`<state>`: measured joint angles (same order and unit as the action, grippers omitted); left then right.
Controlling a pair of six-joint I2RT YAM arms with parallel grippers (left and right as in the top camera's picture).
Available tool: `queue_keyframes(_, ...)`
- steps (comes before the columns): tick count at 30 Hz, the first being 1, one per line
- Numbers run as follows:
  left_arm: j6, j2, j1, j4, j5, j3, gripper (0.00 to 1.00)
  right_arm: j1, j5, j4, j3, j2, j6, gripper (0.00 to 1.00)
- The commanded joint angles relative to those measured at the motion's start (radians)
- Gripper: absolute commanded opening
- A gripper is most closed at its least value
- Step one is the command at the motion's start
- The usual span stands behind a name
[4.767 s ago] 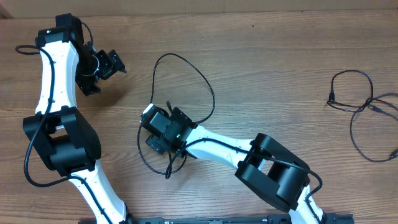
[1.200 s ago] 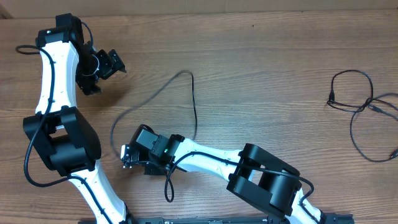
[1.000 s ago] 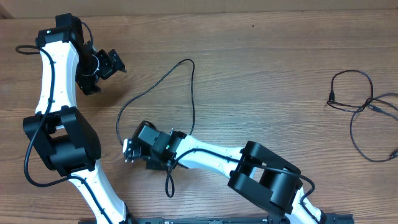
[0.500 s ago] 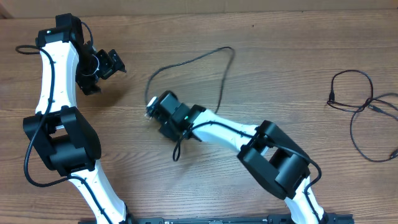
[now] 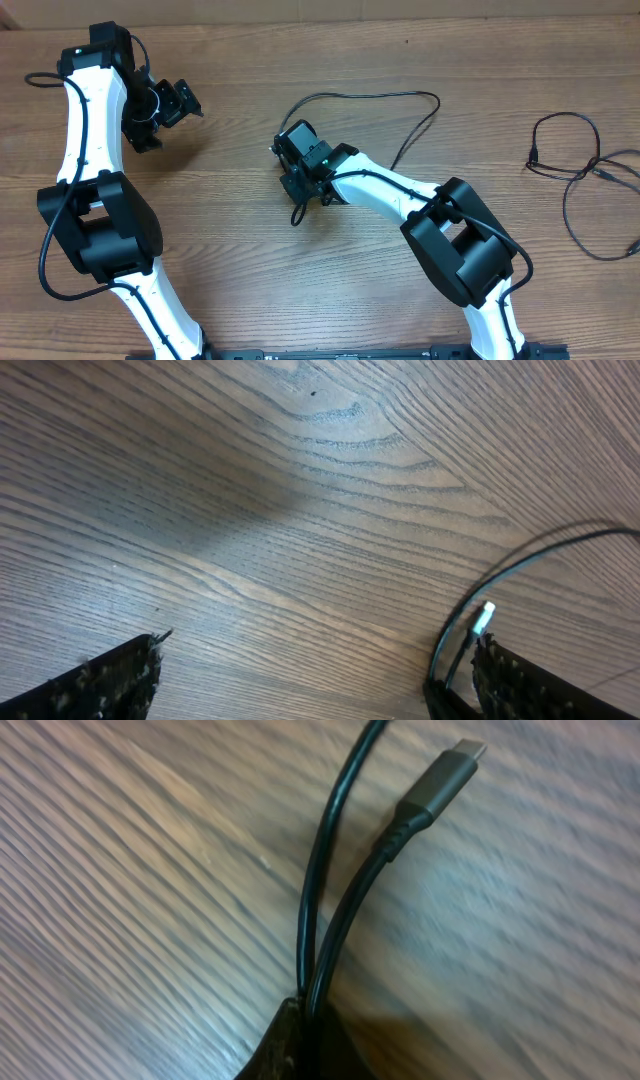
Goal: Untangle cables
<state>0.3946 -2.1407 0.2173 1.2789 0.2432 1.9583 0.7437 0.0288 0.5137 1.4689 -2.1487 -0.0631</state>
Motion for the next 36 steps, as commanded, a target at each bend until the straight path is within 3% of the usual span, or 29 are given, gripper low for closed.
queue_keyframes(1,0.021,0.009,-0.006,-0.001,0.009,-0.003,0.99,-0.008,0.003,0.009,0.013,0.065,-0.012,0.04)
queue_keyframes(3,0.021,0.009,-0.006,-0.001,0.009,-0.003,1.00,-0.007,0.003,0.013,0.013,0.079,0.017,0.08)
queue_keyframes(10,0.021,0.009,-0.006,-0.001,0.009,-0.003,1.00,-0.008,-0.016,0.125,0.013,0.080,0.053,0.58)
queue_keyframes(12,0.021,0.009,-0.006,-0.001,0.009,-0.003,1.00,-0.009,-0.031,0.156,0.013,0.080,0.114,0.63)
queue_keyframes(18,0.021,0.009,-0.006,-0.001,0.009,-0.003,0.99,-0.011,-0.108,0.147,0.013,0.080,0.367,0.70)
queue_keyframes(23,0.021,0.009,-0.006,-0.001,0.009,-0.003,0.99,-0.014,-0.167,0.072,0.011,0.078,0.479,0.73)
queue_keyframes(36,0.021,0.009,-0.006,-0.001,0.009,-0.003,1.00,-0.039,-0.140,0.037,-0.047,0.036,0.504,0.73)
